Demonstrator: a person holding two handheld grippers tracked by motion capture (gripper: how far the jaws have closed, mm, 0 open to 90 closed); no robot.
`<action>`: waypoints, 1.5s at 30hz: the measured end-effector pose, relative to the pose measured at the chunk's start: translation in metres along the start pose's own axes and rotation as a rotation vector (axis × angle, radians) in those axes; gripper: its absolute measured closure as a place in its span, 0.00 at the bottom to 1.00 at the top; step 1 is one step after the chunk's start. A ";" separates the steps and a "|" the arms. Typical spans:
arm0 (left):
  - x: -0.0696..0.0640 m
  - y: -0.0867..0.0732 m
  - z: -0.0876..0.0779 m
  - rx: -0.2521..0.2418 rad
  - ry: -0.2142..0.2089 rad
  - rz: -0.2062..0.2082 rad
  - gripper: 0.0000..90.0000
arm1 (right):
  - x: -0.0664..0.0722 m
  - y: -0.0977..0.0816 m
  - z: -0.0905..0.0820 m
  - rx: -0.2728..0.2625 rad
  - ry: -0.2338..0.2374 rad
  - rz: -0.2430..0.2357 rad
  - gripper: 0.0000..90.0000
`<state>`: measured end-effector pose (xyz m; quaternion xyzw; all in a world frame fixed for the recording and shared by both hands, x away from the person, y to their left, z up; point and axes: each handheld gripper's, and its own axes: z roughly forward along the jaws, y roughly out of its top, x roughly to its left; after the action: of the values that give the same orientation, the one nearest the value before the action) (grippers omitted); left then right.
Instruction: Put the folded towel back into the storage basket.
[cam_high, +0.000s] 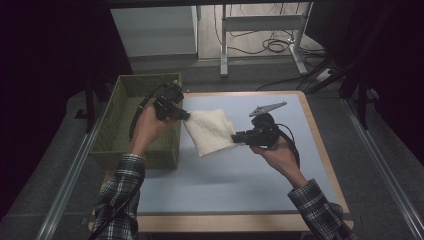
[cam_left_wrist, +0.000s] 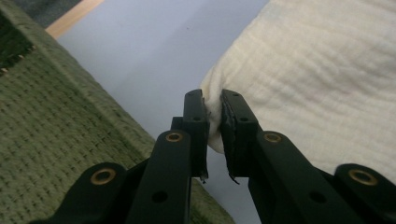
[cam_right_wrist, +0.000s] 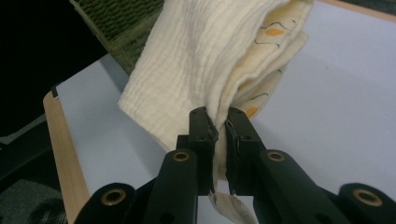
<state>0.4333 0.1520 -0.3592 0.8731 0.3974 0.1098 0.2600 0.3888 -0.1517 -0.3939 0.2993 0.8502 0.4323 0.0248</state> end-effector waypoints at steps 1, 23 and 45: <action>0.003 0.000 -0.002 -0.004 0.005 -0.002 0.90 | 0.000 0.002 0.000 -0.001 0.000 -0.002 0.91; 0.044 -0.014 -0.043 -0.009 0.113 -0.072 0.91 | 0.017 0.056 0.037 -0.021 0.045 -0.011 0.91; 0.091 -0.062 -0.071 0.013 0.252 -0.168 0.91 | 0.059 0.094 0.112 -0.004 0.085 -0.044 0.91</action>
<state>0.4259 0.2804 -0.3348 0.8176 0.4994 0.1940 0.2109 0.4195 0.0024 -0.3804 0.2619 0.8560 0.4458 -0.0015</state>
